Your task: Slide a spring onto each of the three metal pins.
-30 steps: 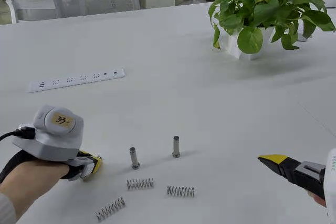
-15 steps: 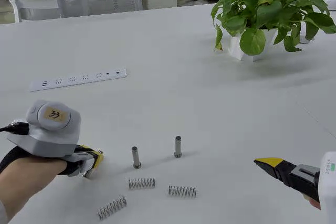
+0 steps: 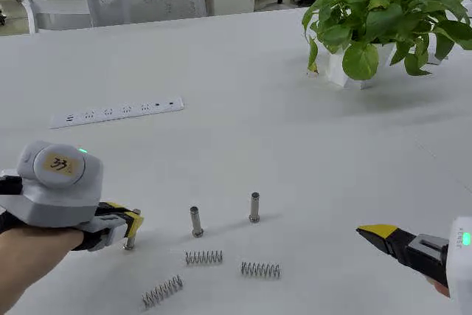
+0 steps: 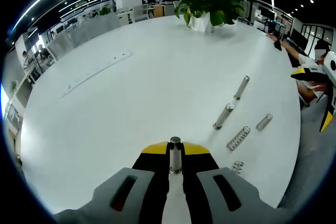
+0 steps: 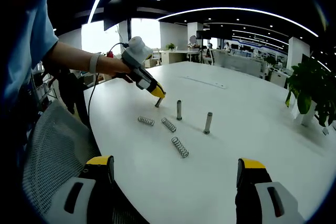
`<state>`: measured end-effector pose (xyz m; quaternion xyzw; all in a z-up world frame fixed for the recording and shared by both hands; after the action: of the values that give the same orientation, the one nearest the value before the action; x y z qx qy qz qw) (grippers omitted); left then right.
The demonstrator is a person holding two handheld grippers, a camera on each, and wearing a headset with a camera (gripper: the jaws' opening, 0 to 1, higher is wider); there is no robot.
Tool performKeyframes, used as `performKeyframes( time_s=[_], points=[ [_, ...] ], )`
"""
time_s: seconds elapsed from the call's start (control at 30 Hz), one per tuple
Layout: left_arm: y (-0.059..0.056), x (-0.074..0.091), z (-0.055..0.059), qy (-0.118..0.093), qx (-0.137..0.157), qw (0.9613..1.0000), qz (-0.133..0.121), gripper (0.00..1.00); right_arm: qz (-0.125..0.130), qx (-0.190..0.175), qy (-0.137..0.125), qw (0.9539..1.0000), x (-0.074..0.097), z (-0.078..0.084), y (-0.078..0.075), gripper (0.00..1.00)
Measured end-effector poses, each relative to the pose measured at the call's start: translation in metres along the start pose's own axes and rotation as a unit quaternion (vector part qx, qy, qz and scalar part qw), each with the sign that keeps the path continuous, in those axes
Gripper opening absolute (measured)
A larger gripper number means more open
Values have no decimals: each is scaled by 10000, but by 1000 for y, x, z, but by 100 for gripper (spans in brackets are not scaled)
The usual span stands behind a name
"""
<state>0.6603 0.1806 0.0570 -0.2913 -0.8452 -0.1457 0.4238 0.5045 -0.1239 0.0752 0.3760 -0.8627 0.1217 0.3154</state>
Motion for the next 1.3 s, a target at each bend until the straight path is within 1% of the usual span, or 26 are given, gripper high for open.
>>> performKeyframes(
  time_s=[0.27, 0.5, 0.73, 0.97, 1.13, 1.3],
  points=[
    [0, 5, 5, -21, 12, 10000, -17, 4, -41, 62, 14, 10000, -1, -1, 1, 97],
    [1, 9, 11, -58, 83, 9999, -29, 4, -82, 84, 32, 9999, -3, -1, 4, 97],
    [-1, 12, 16, -92, 105, 9999, -30, 4, -114, 120, 65, 9998, -5, -1, 5, 97],
    [0, 13, 16, -105, 134, 9999, -26, 4, -135, 130, 86, 9998, -6, -2, 6, 96],
    [-2, 13, 17, -111, 30, 9999, -33, 4, -143, 124, 84, 9998, -6, -1, 7, 96],
    [-1, 13, 16, -127, 5, 9999, -26, 5, -159, 119, 92, 9998, -7, 0, 8, 96]
  ],
)
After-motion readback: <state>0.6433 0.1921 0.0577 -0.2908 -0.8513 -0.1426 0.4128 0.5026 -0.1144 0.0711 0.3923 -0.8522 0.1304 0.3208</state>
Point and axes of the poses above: the centre of the closed fingertips' face, and the gripper's own axes: x roughly backward along the fingers, y roughly to its left, z roughly out of its underside, the point moved 9 cm from there along x, roughly backward along the fingers, and after that the axes turned 7 degrees about y, right-handed, at the moved point
